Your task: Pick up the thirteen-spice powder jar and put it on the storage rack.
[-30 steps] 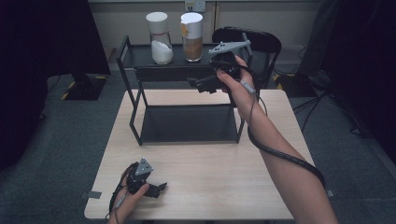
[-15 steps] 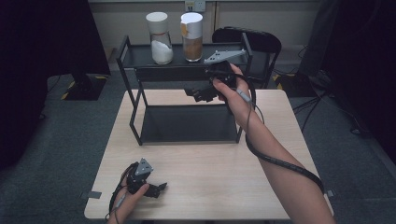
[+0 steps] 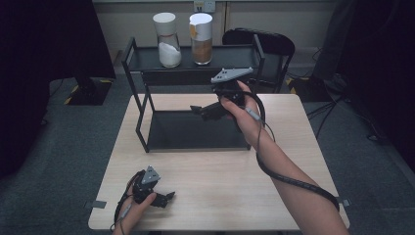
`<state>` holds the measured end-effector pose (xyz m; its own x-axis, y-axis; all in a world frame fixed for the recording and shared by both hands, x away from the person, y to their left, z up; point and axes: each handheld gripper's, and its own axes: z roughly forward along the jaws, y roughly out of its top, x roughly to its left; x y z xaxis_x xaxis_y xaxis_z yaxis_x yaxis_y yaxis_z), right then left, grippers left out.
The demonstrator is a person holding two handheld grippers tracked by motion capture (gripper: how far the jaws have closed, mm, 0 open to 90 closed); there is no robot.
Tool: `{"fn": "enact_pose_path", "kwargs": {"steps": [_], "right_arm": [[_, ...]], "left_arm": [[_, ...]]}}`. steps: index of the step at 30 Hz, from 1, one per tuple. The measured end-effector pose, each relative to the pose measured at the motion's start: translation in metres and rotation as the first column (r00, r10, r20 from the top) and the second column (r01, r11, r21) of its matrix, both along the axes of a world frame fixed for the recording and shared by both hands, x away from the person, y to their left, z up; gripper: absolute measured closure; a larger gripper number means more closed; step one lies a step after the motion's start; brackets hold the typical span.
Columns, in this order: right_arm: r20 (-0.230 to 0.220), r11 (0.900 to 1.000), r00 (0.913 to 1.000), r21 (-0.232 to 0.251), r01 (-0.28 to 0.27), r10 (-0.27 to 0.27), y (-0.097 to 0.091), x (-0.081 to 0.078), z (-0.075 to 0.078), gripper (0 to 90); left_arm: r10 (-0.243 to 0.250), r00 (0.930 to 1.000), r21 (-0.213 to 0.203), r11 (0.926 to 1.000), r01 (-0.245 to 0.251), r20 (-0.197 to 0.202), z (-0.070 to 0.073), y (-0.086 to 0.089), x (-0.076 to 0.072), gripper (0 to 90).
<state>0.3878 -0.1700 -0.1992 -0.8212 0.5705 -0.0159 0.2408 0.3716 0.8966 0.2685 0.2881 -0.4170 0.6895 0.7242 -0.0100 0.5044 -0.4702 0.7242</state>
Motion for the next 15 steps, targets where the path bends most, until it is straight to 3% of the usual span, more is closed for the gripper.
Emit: {"fn": "enact_pose_path", "kwargs": {"steps": [15], "right_arm": [[-0.049, 0.9989, 0.9983, -0.032, -0.032, 0.031, 0.009, -0.002, -0.044, 0.2]], "left_arm": [[0.000, 1.0000, 0.000, 1.0000, 0.000, 0.000, 0.000, 0.000, 0.000, 0.0]]}}
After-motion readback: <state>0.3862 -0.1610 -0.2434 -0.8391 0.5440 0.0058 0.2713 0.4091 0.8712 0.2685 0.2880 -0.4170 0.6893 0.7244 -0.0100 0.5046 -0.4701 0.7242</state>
